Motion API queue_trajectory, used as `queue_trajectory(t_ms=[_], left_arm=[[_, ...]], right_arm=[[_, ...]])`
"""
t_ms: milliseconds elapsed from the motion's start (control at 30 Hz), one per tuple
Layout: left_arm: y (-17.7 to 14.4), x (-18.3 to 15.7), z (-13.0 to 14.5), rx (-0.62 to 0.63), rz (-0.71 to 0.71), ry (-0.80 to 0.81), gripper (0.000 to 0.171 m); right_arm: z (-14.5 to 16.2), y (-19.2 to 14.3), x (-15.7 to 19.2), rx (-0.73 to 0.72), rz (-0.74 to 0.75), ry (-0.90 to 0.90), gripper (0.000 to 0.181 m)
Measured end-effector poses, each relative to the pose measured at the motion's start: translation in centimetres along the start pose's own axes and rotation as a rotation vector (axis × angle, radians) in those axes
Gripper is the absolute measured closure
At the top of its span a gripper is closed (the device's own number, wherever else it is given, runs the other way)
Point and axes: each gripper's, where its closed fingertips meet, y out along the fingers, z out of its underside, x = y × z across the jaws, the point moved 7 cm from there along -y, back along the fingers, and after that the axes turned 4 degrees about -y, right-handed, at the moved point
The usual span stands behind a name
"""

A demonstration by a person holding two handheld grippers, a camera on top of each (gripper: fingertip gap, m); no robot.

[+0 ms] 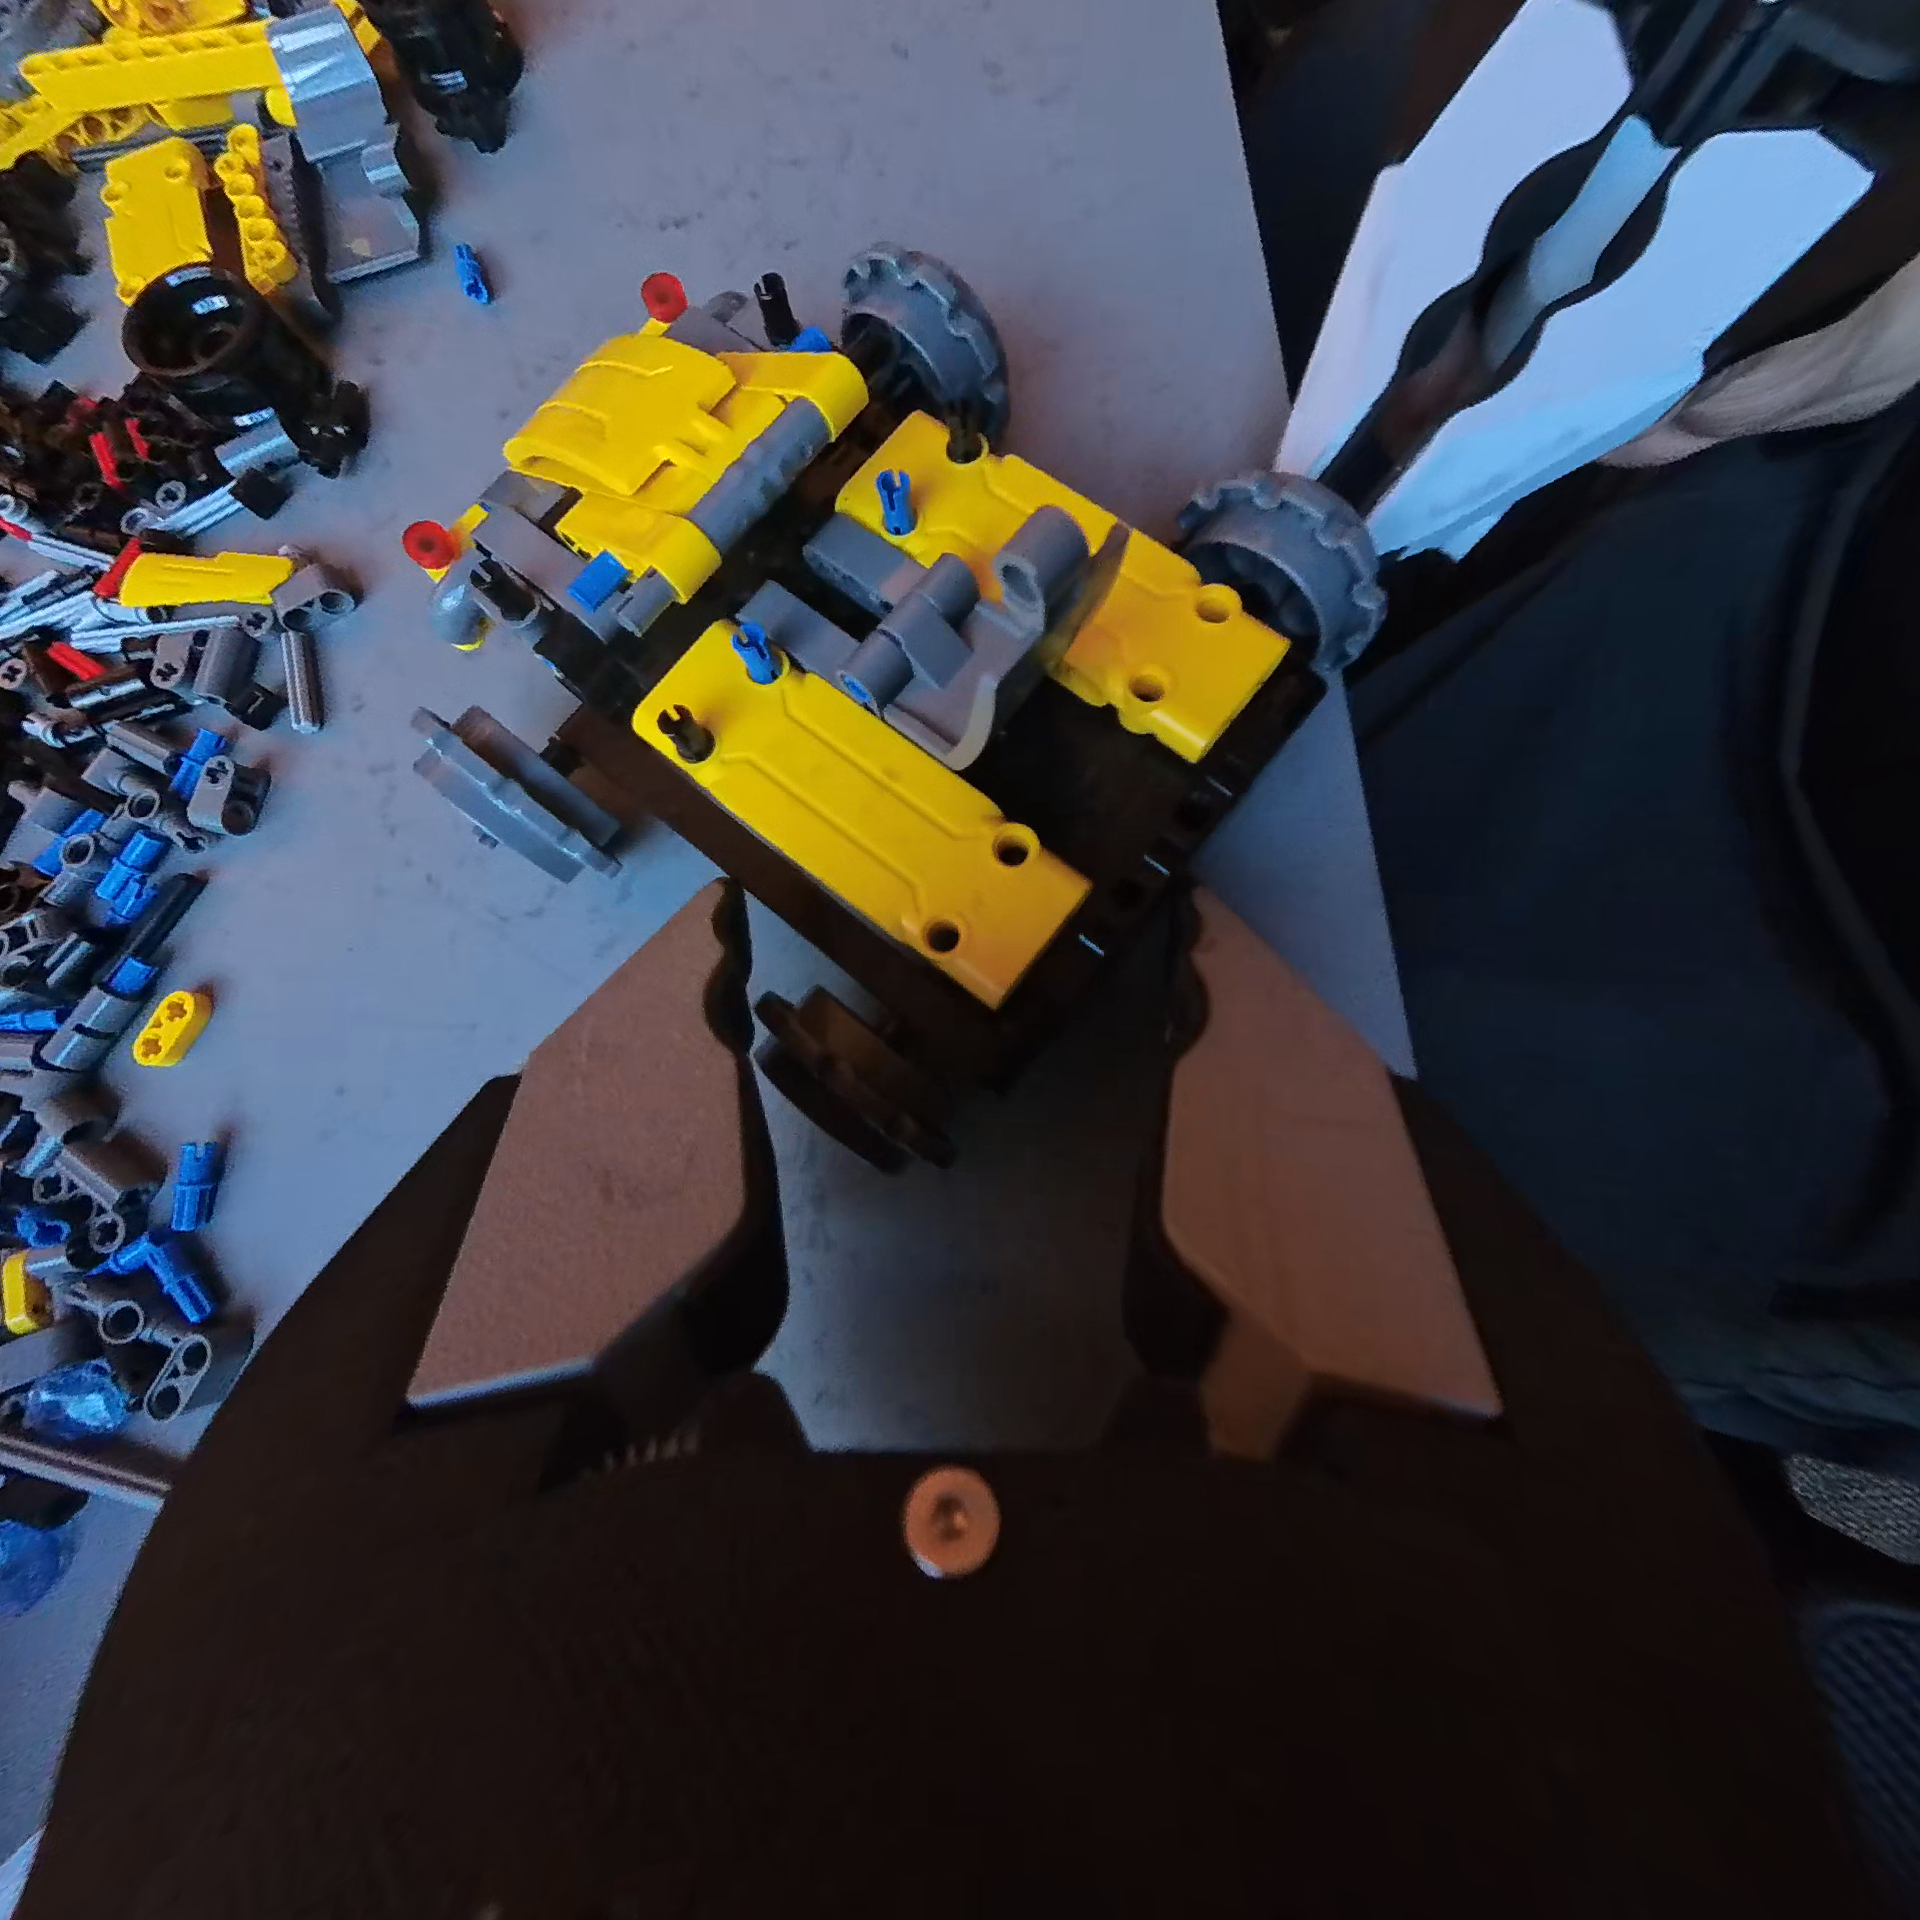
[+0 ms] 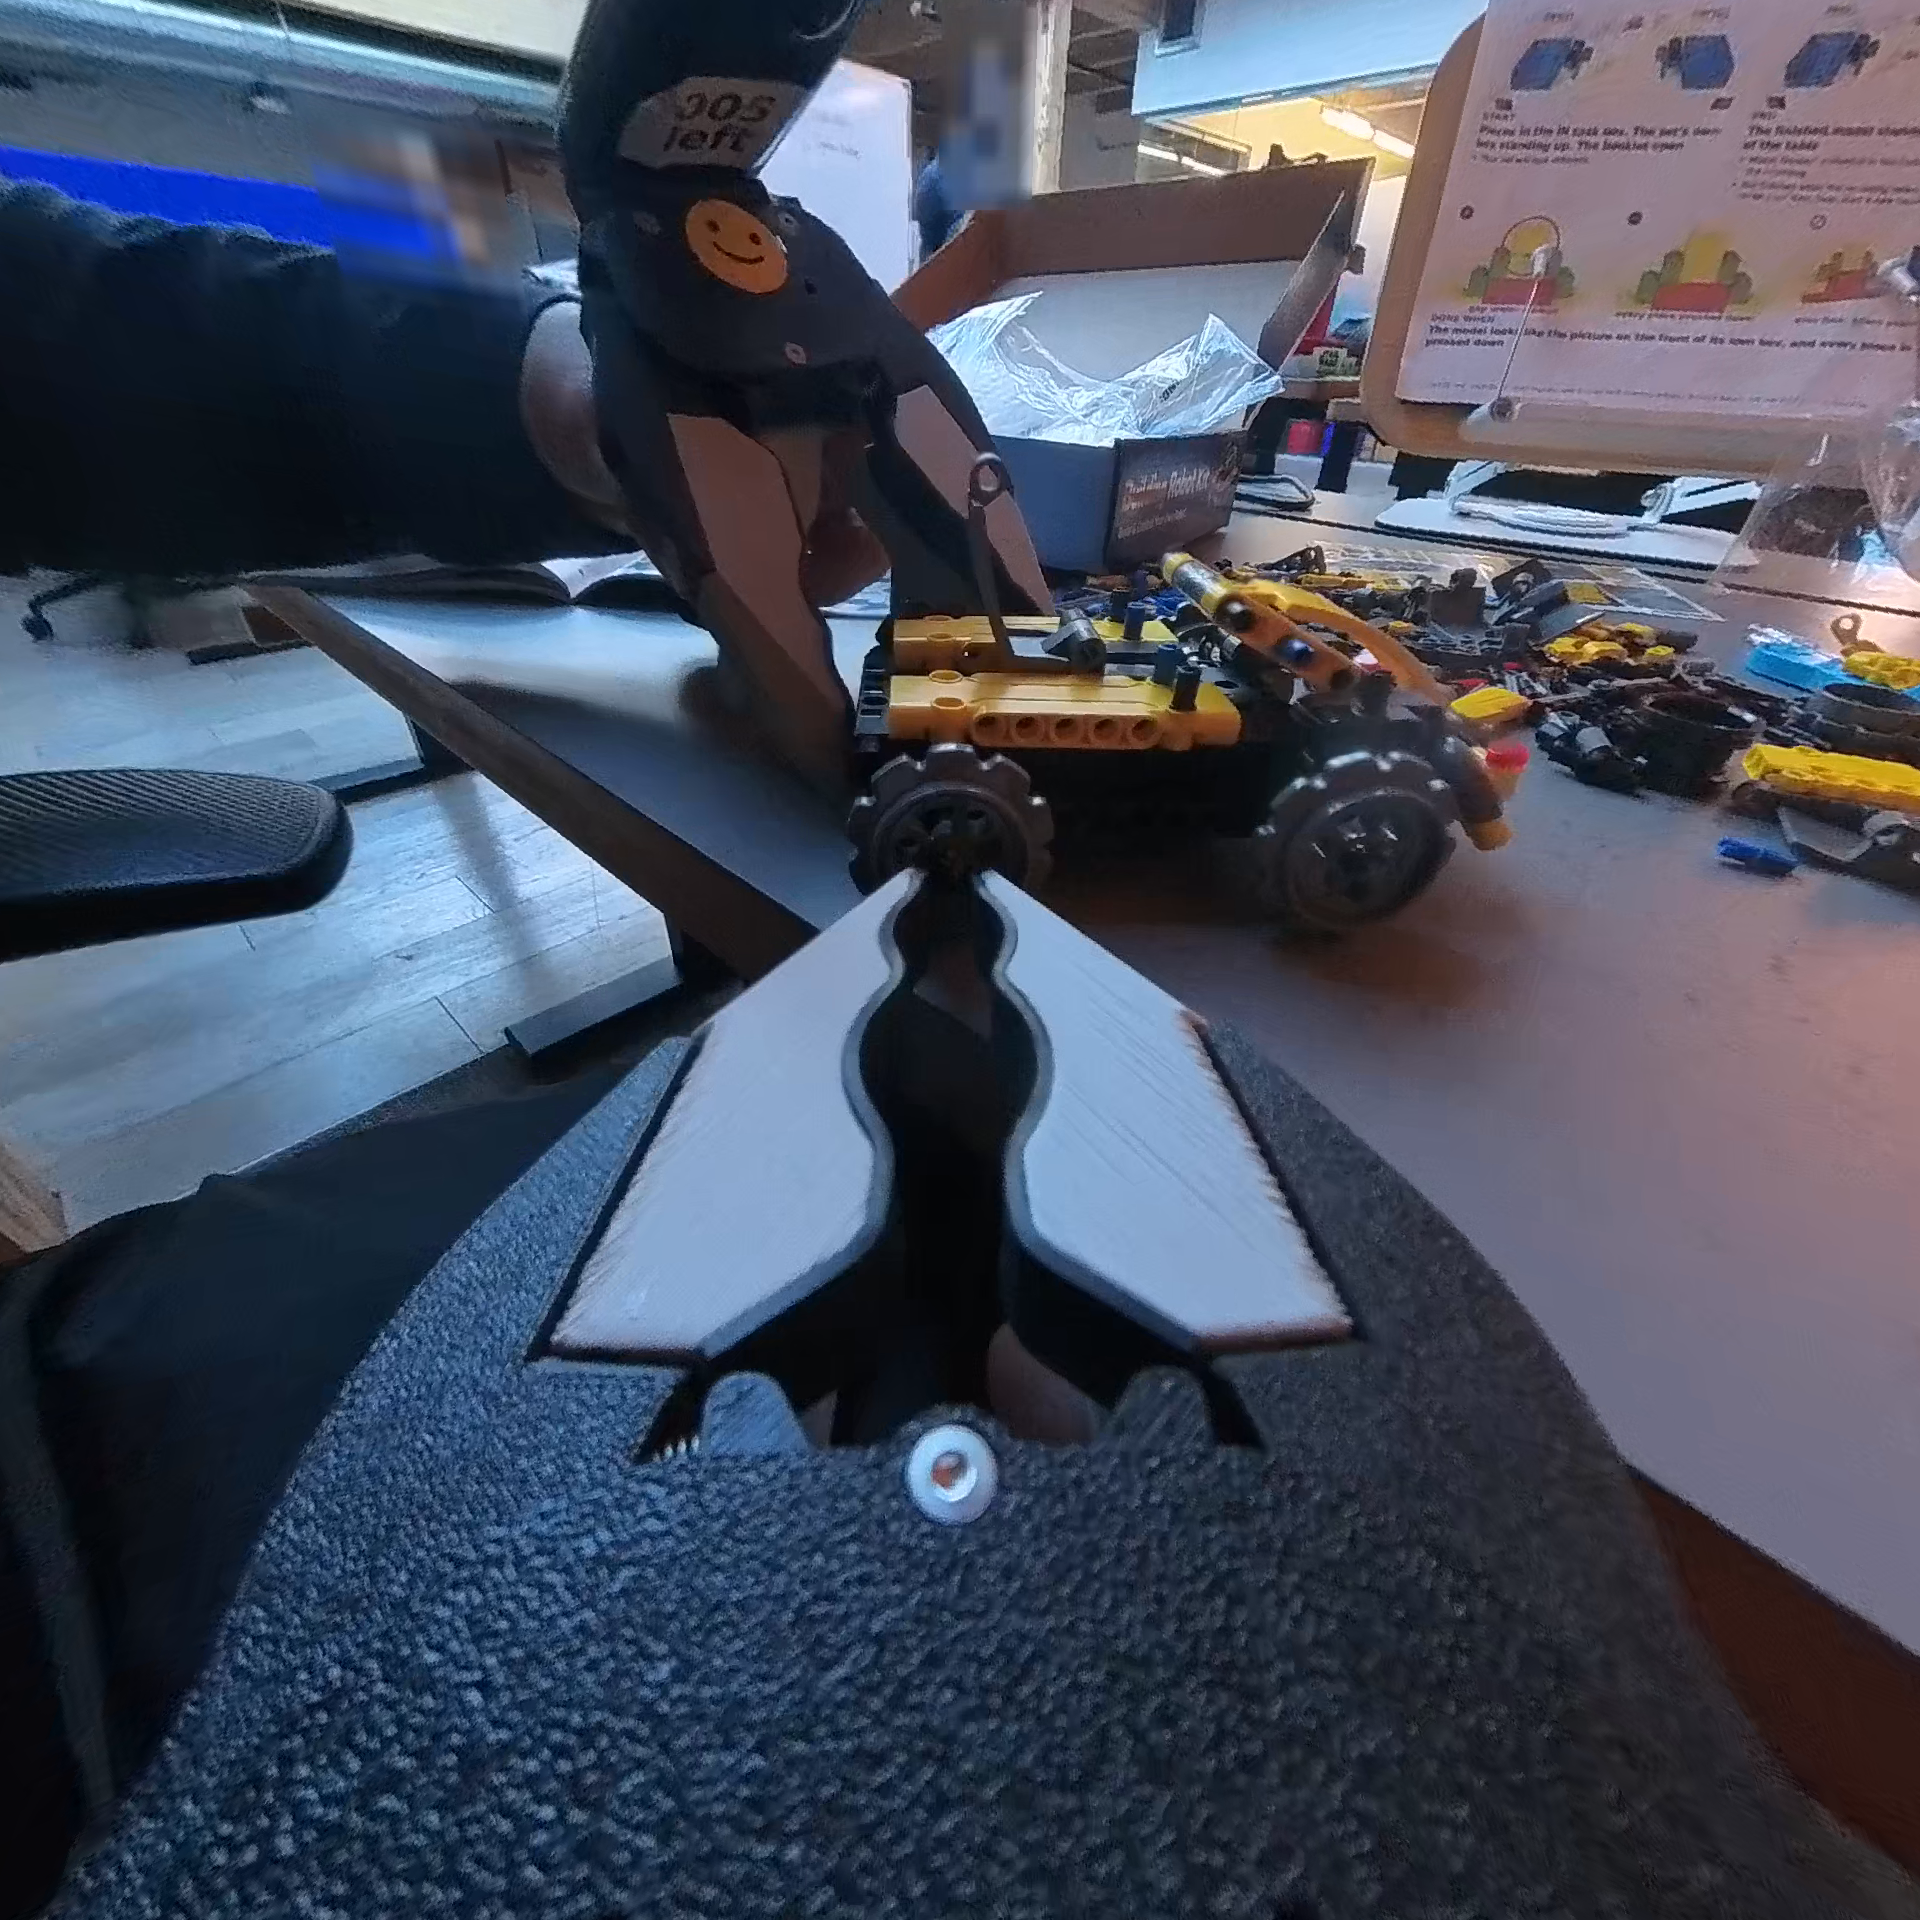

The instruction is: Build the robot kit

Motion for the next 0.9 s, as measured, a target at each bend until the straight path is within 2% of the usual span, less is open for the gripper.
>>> queue_trajectory(t_ms=[300, 900], left_arm=[[0.01, -0.03, -0.19, 0.035, -0.005, -0.001, 0.094], [0.25, 0.12, -0.35, 0.012, -0.013, 0.014, 0.091]], right_arm=[[-0.4, -0.14, -0.02, 0.029, -0.007, 0.003, 0.174], [-0.74, -0.07, -0.06, 0.062, 0.002, -0.019, 0.174]])
